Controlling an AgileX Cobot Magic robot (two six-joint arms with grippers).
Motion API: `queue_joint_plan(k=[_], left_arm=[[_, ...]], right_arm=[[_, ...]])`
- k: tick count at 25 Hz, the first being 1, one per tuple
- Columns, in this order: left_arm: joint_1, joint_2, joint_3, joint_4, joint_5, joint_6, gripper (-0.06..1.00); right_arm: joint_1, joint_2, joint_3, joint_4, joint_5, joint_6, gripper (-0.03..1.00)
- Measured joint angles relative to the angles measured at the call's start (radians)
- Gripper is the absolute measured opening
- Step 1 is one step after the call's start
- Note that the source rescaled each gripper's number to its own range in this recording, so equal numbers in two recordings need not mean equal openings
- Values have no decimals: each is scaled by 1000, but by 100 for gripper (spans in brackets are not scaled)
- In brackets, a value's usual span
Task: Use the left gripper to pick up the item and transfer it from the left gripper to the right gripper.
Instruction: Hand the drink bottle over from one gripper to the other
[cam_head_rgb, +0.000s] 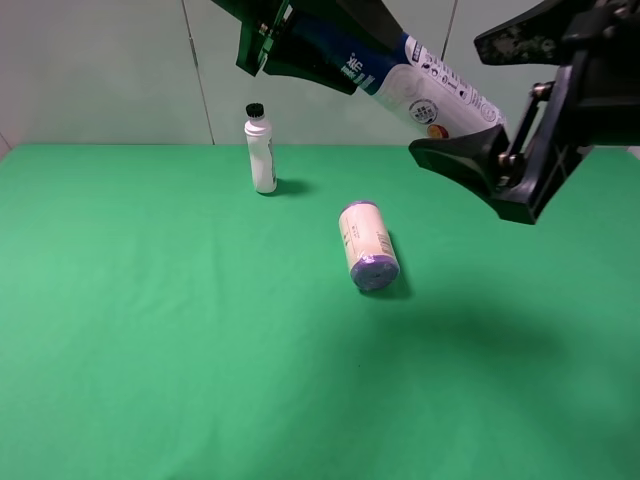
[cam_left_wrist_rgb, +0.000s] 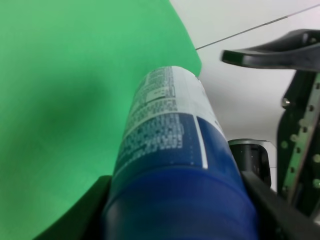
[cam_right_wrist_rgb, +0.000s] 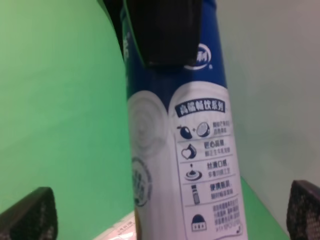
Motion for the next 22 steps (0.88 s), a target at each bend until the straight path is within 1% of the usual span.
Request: queue_joint_plan(k=[6, 15, 22], left_arm=[[0, 0, 0, 0, 0, 0, 1], [-1, 4, 0, 0, 6, 0, 1], [-1, 5, 0, 0, 10, 0, 1]], right_arm=[[0, 64, -1, -1, -53, 0, 100], [0, 122, -2, 5, -79, 0, 100], [0, 188, -2, 15, -119, 0, 100]])
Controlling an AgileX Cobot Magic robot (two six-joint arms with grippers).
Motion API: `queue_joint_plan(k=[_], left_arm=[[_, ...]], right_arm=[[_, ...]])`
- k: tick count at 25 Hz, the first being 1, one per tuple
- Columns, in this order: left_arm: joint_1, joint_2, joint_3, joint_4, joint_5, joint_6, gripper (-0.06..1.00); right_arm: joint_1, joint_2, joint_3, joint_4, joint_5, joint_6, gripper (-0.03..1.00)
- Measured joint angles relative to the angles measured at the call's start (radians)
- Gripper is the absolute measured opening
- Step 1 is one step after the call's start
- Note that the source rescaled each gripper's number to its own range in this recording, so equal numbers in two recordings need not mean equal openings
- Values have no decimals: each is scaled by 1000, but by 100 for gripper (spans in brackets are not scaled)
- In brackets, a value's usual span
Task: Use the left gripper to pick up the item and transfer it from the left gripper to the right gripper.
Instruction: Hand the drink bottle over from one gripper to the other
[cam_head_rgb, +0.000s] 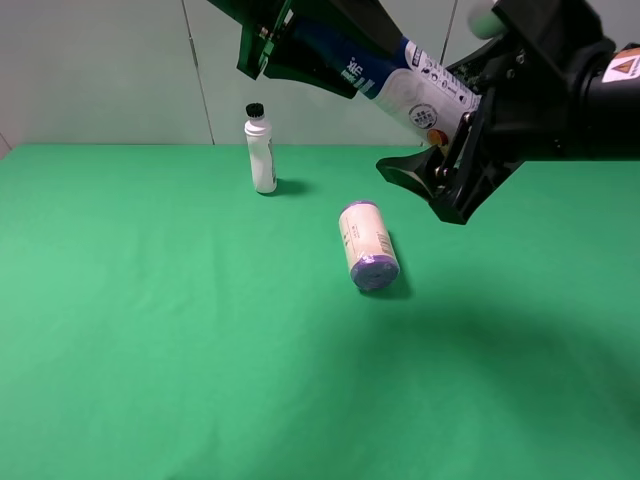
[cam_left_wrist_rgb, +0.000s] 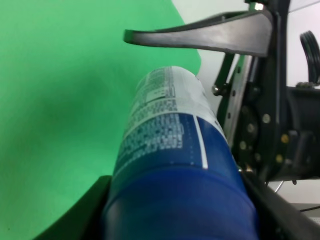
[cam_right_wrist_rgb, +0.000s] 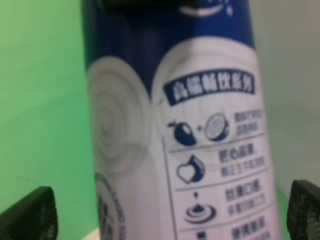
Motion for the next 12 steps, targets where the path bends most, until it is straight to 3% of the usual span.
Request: queue_joint_plan(k=[12], left_arm=[[0, 2, 0, 1, 5, 0, 1]], right_arm=[[0, 23, -1, 30, -49, 0, 100]])
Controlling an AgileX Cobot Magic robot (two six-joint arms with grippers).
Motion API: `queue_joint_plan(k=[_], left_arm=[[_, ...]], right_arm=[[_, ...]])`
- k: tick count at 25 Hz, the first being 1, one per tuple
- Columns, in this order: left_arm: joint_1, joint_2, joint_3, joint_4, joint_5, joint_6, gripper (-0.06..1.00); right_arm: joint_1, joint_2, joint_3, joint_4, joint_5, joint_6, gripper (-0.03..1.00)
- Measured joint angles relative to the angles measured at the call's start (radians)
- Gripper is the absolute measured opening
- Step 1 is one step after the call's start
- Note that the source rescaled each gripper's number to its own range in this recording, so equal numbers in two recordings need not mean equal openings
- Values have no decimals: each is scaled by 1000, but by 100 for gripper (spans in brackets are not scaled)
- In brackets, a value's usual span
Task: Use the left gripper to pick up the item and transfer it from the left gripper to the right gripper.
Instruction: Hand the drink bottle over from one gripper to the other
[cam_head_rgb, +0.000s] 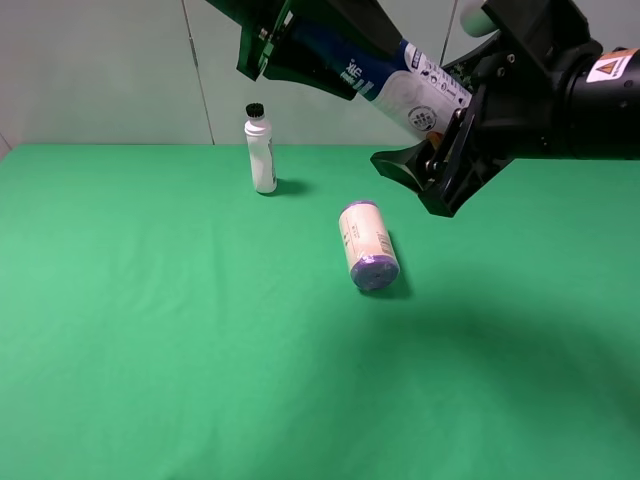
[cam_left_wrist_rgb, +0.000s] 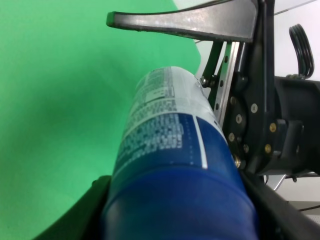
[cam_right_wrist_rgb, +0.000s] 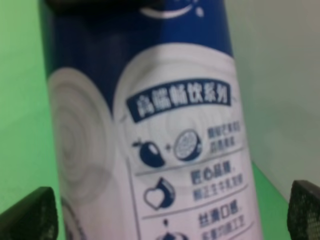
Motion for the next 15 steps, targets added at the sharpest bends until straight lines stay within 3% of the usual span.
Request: queue_joint_plan(k=[13, 15], left_arm=[[0, 4, 0, 45, -9, -5, 1], [0, 4, 0, 45, -9, -5, 1]], right_arm=[[0, 0, 0, 7, 0, 0, 100], [0, 0, 0, 7, 0, 0, 94]])
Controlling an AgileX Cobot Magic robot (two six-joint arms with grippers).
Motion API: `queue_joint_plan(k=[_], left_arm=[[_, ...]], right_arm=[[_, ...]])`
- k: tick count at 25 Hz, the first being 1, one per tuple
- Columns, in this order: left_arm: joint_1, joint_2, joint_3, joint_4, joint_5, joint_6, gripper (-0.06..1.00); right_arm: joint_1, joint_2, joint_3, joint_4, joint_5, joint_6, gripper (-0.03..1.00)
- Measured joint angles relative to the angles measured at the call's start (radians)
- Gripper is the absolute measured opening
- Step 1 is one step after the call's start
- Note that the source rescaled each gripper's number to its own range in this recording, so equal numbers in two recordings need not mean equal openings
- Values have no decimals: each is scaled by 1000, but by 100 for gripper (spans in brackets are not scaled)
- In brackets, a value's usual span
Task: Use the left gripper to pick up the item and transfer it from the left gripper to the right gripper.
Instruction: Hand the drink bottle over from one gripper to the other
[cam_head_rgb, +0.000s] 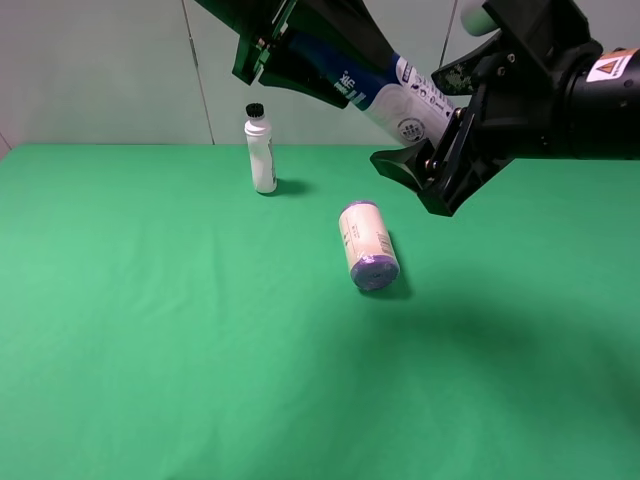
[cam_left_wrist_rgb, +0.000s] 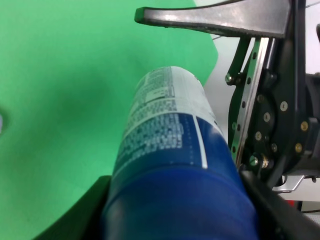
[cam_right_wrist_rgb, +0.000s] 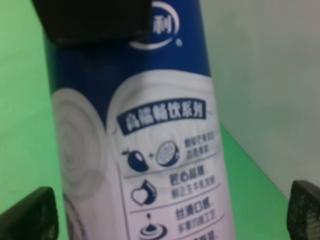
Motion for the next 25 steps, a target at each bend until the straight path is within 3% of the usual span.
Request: queue_joint_plan(k=[4, 8, 11, 25], left_arm=[[0, 0, 0, 0, 0, 0, 1], [0, 0, 0, 0, -2, 0, 1], [0, 0, 0, -4, -12, 0, 1], [0, 0, 0, 0, -11, -6, 1]], right_arm=[[0, 0, 0, 0, 0, 0, 55], [0, 0, 0, 0, 0, 0, 35], [2, 0, 0, -2, 3, -4, 4], [3, 0, 0, -3, 20, -14, 4]])
